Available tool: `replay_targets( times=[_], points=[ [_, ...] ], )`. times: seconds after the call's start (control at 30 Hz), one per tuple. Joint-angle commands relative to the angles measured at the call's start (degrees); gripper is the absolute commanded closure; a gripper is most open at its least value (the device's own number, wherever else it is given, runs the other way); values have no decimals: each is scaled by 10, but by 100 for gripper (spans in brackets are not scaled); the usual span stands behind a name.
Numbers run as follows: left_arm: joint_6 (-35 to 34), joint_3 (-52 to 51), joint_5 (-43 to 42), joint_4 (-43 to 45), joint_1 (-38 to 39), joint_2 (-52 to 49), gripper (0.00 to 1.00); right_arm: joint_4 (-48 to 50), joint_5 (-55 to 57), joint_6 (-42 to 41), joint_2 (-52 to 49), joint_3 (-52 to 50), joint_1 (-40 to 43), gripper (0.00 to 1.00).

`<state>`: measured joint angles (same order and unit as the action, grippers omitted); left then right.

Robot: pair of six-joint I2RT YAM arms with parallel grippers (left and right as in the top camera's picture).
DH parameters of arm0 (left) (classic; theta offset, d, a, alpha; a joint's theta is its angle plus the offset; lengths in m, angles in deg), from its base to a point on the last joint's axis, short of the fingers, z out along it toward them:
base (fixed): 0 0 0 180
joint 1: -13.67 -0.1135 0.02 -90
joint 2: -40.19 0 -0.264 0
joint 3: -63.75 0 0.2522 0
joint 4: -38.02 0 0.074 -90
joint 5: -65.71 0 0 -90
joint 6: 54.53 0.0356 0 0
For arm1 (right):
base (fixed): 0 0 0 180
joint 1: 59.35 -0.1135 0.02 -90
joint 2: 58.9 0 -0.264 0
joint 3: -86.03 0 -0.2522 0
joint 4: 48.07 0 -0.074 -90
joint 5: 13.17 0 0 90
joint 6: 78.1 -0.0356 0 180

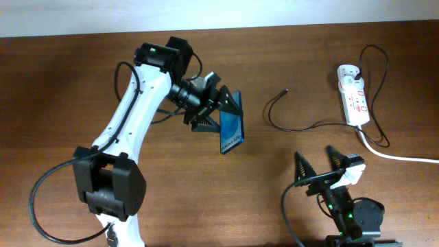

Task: Plug charger to phone and switch on socket
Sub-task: 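Reach the right gripper to the phone and grasp its edge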

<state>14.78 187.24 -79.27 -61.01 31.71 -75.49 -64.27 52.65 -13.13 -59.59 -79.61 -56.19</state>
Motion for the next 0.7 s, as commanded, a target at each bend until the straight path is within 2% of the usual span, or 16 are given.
replay_targets(
  times=[0.0,0.03,0.1,0.17,0.23,0.33,0.4,0.5,0.57,0.67],
  points=[
    [-42,14,-23,32,-27,21,54,8,-188,-266,4,-3,-5,1],
    [-42,14,-23,38,-32,21,54,22,-187,-285,4,-3,-5,1],
    [-43,14,-9,49,-42,21,54,114,-193,-299,4,-3,-5,1],
    [-48,14,3,53,-43,21,54,138,-187,-297,3,-1,-5,2],
    [-48,14,3,58,-43,21,54,114,-186,-296,-4,11,-5,2],
    [-48,14,3,68,-43,21,53,27,-163,-261,-64,96,-5,2],
    [-48,14,3,73,-43,21,53,-63,-156,-195,-149,203,-5,2],
    [-67,14,3,89,-43,21,53,-153,-143,-154,-242,313,-9,2],
    [-71,14,3,98,-43,21,53,-207,-88,-128,-299,379,-47,2],
    [-93,14,3,98,-43,21,53,-205,76,-129,-349,392,-197,2]
  ],
)
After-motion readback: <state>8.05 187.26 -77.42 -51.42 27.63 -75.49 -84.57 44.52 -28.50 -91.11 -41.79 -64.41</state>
